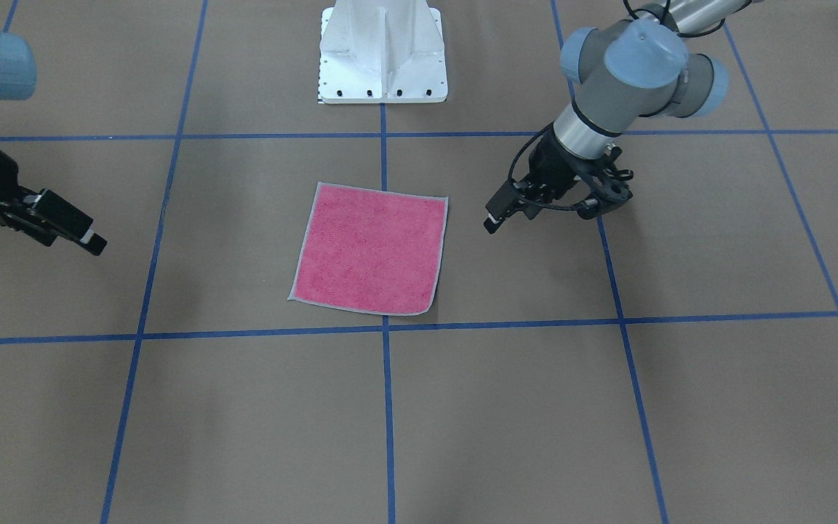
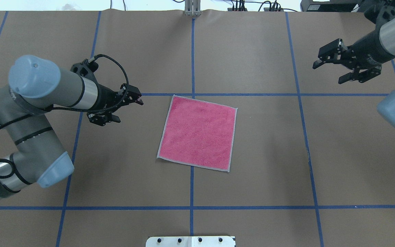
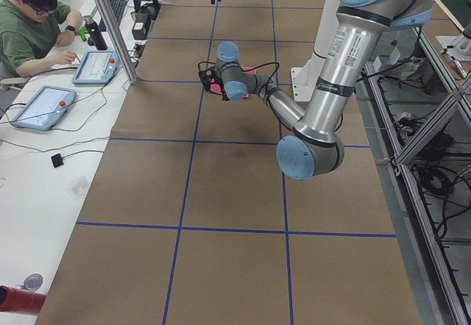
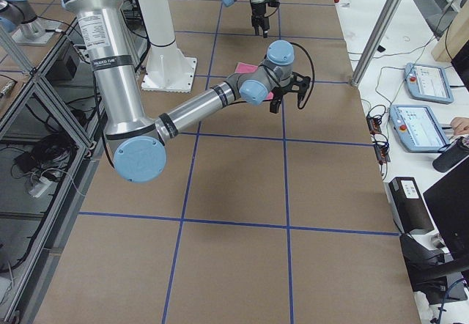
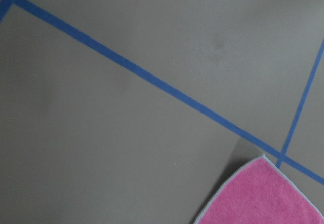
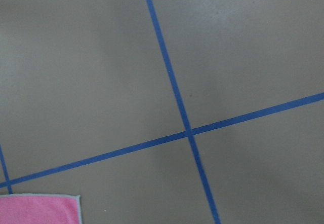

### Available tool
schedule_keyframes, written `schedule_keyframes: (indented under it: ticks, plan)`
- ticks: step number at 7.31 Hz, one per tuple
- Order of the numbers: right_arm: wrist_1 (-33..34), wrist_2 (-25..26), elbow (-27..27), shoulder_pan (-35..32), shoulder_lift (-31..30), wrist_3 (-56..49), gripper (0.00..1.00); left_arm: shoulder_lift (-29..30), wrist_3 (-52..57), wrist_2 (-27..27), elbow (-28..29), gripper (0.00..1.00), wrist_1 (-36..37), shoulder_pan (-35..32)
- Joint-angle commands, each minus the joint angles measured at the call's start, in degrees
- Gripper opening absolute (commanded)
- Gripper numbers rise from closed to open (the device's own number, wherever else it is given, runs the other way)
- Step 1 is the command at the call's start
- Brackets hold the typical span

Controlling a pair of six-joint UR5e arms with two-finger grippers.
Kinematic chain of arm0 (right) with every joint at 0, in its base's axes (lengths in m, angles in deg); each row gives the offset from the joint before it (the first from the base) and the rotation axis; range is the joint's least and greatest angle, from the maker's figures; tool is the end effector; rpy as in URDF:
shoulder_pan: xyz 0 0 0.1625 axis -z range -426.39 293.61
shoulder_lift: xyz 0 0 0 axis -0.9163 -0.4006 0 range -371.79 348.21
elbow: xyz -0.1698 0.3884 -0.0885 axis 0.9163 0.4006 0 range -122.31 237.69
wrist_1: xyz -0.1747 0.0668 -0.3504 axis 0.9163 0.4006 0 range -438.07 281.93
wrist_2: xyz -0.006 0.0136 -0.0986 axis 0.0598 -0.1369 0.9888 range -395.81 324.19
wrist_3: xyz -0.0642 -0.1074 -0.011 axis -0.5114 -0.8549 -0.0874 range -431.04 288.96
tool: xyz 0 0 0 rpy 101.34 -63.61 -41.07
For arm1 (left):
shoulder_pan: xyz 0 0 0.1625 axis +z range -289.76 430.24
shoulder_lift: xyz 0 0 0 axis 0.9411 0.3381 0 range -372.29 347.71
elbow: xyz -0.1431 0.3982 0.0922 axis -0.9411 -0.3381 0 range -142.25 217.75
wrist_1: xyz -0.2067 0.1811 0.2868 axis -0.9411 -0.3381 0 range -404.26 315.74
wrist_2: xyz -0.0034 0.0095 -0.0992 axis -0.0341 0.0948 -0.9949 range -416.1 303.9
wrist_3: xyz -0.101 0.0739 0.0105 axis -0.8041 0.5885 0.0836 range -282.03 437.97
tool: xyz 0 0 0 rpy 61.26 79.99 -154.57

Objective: Fold towel twice with both arms
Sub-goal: 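Move the left gripper to the towel corner nearest it while the right arm approaches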

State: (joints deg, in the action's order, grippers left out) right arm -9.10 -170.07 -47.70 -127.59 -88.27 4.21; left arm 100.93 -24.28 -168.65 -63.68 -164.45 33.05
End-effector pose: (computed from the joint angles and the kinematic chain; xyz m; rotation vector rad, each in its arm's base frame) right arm -0.2306 -0.5144 0.3843 -0.0606 -1.0980 0.3919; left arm 0.4472 -0.4461 0.3068 -0.1024 1.1796 -0.5392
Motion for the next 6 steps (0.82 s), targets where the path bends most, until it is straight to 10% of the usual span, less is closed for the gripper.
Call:
schedule_keyframes:
  ticks: [1, 6]
  plan:
    - [-3.8, 1.8, 0.0, 4.1, -0.1, 5.4, 0.99, 0.9, -2.1, 6.3, 0.1, 1.00, 0.0, 6.6]
    - [-7.5, 3.0, -0.2, 8.7, -0.1, 7.5, 0.99, 2.9, -3.2, 10.4, 2.4, 0.99, 0.0, 13.4]
